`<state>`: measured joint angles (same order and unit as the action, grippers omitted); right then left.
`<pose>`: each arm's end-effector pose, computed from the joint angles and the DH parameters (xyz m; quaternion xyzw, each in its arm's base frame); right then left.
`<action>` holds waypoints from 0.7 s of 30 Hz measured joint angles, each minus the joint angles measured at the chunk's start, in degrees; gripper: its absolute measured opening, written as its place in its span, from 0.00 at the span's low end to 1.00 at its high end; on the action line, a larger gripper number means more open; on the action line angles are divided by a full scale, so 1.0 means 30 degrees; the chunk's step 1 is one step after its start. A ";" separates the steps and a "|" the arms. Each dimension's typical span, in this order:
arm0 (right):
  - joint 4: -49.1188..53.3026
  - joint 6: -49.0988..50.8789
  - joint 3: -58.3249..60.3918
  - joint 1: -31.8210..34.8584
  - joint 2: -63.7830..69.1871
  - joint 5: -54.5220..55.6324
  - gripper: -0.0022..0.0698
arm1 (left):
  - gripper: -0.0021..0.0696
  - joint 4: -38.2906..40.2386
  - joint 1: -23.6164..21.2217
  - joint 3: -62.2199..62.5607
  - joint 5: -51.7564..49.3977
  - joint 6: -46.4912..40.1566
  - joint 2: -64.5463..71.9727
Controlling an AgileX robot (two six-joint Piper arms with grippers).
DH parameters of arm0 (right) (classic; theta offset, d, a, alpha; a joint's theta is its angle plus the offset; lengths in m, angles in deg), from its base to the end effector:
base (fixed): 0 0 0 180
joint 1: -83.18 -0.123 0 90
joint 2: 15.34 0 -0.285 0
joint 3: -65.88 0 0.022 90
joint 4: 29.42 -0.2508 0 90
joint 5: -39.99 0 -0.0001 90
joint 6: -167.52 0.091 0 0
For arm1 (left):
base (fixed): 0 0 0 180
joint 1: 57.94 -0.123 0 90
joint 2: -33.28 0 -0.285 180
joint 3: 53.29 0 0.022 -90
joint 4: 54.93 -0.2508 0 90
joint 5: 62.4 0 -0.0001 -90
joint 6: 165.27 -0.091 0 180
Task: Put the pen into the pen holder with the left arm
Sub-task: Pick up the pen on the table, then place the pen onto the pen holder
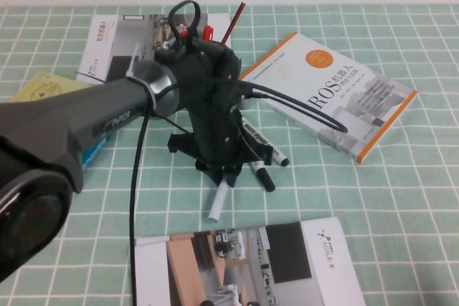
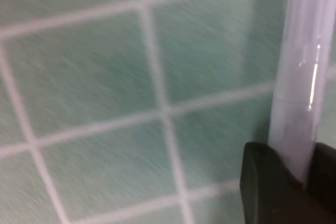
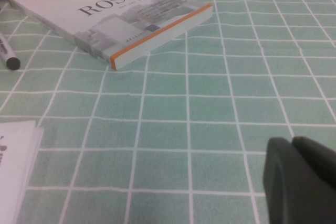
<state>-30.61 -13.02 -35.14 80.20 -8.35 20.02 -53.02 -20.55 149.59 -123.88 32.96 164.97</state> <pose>0.0531 0.0034 0.1722 -0.0189 0.7981 0.0215 0.6019 0.3554 -0.2750 0.1861 0.1592 0.9835 -0.0530 0.0677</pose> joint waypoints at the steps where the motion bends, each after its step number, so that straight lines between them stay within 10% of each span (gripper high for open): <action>1: 0.0000 0.0000 0.0000 0.0000 0.0000 0.0000 0.00 | 0.18 0.0194 0.0103 -0.0040 -0.0038 -0.0259 -0.0263; 13: 0.0000 0.0000 0.0000 0.0000 0.0000 0.0000 0.00 | 0.18 0.0527 0.1665 -0.6949 1.4888 -0.3967 -0.8415; 21: 0.0000 0.0000 0.0000 0.0000 0.0000 0.0000 0.00 | 0.18 -0.0957 -0.0012 -1.1614 2.6401 -0.4866 -1.0293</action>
<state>-30.61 -13.02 -35.14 80.20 -8.35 20.02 -55.89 -20.59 114.75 -44.67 18.37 134.09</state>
